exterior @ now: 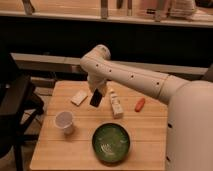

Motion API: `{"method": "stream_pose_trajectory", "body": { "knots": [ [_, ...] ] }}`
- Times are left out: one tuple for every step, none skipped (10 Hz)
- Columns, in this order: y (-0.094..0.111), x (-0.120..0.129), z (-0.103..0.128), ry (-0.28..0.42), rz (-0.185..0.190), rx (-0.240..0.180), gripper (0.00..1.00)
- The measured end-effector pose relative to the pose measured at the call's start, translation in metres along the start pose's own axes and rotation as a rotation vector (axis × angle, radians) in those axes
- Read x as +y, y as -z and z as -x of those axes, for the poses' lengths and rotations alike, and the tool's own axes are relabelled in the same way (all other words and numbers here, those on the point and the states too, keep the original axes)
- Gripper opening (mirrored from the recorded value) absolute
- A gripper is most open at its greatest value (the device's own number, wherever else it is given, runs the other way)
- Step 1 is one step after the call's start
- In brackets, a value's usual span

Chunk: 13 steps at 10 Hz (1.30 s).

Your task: Place the eraser on the white sponge

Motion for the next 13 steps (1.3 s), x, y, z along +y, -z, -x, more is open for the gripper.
{"method": "stream_pose_trajectory", "body": {
  "knots": [
    [-0.002, -0.009, -0.006, 0.007, -0.006, 0.005, 0.0],
    [-0.003, -0.013, -0.008, 0.01, -0.007, 0.006, 0.0],
    [-0.004, -0.012, -0.01, 0.01, -0.004, 0.012, 0.0],
    [-0.004, -0.014, -0.011, 0.013, -0.003, 0.014, 0.0],
    [-0.005, -0.017, -0.012, 0.019, -0.006, 0.018, 0.0],
    [-0.006, -0.017, -0.014, 0.019, -0.006, 0.022, 0.0],
    [-0.007, -0.017, -0.017, 0.026, -0.009, 0.023, 0.0],
    [-0.012, -0.023, -0.015, 0.047, -0.011, 0.021, 0.0],
    [-0.015, -0.032, -0.014, 0.064, -0.015, 0.022, 0.0],
    [-0.019, -0.04, -0.014, 0.082, -0.018, 0.024, 0.0],
    [-0.022, -0.043, -0.014, 0.09, -0.018, 0.024, 0.0],
    [-0.025, -0.045, -0.013, 0.101, -0.021, 0.026, 0.0],
    [-0.028, -0.046, -0.013, 0.116, -0.023, 0.027, 0.0]
  ]
}}
